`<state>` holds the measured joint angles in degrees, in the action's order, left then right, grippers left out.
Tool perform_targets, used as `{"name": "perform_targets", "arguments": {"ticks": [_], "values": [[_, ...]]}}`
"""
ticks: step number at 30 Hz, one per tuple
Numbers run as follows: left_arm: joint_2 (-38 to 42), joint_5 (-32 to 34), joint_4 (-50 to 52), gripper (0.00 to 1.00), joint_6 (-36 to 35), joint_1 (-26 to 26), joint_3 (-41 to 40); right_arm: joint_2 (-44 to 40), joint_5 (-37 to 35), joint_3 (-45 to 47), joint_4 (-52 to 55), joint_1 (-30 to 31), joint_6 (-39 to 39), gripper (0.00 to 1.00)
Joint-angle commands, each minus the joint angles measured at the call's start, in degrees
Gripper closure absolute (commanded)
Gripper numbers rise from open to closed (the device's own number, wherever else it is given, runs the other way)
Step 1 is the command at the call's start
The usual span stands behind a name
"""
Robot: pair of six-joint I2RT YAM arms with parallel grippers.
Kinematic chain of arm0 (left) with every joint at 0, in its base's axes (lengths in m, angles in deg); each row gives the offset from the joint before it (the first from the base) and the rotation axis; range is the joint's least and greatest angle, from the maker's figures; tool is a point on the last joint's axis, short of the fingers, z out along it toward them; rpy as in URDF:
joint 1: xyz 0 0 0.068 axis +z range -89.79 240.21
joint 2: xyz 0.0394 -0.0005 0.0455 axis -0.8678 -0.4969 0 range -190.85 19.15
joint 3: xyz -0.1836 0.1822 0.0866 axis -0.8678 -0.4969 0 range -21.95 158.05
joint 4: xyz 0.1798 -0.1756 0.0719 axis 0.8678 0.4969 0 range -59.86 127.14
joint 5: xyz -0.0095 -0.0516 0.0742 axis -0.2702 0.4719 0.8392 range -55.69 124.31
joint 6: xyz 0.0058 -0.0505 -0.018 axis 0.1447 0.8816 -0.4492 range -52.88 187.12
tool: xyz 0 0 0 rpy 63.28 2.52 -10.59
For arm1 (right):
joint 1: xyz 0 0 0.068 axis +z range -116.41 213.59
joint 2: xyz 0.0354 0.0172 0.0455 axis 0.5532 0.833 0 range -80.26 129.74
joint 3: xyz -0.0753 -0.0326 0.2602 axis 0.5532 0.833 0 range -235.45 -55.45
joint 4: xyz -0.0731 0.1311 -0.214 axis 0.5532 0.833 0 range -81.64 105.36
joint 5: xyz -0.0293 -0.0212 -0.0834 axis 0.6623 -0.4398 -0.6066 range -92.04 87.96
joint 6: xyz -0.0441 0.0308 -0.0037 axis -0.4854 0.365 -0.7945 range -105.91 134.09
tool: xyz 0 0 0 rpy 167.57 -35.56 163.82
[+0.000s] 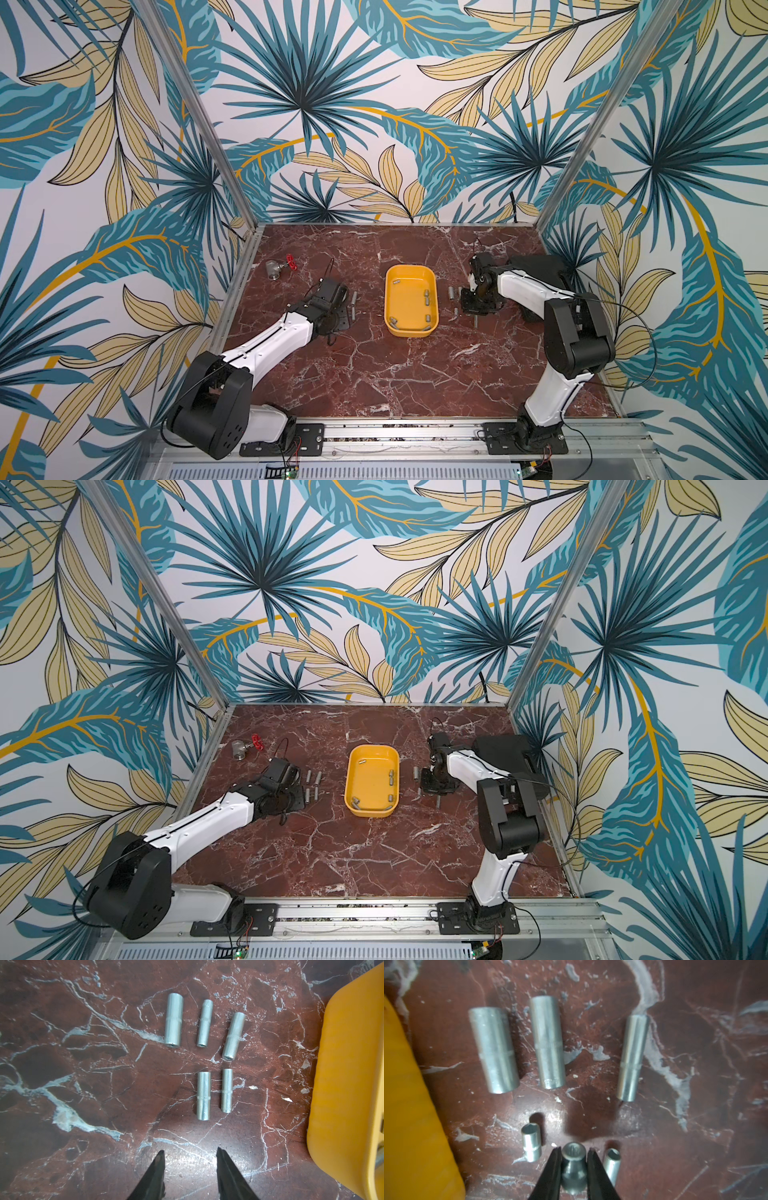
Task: Take out the socket from the storage box
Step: Place the socket head at the center of the board, then pick up the socket head from the storage box.
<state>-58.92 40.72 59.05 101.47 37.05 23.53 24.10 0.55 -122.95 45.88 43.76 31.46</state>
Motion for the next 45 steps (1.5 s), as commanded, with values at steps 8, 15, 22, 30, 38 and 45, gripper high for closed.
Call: {"name": "perform_targets", "arguments": {"ticks": [8, 15, 22, 30, 38, 45], "values": [[1.05, 0.27, 0.62, 0.56, -0.43, 0.04, 0.39, 1.45, -0.48, -0.7, 0.12, 0.46, 0.38, 0.71], [0.24, 0.09, 1.18, 0.56, -1.07, -0.63, 2.34, 0.32, 0.02, -1.36, 1.05, 0.46, 0.09, 0.69], [-2.74, 1.5, 3.55, 0.55, -3.21, -5.29, 10.49, -7.03, 0.32, -2.13, 2.91, 0.46, 0.49, 0.67], [-13.22, -0.03, 4.37, 0.54, -6.04, -14.07, 25.58, -14.0, -0.22, -2.99, 4.58, 0.31, 0.74, 0.66], [-28.63, -3.56, 5.66, 0.54, -9.4, -19.66, 40.9, -18.23, 3.41, 1.32, 1.87, -3.32, 2.77, 0.64], [-38.98, -7.6, 6.79, 0.54, -10.62, -21.62, 50.59, -20.74, 4.54, 4.77, 1.42, -6.01, 2.76, 0.64]]}}
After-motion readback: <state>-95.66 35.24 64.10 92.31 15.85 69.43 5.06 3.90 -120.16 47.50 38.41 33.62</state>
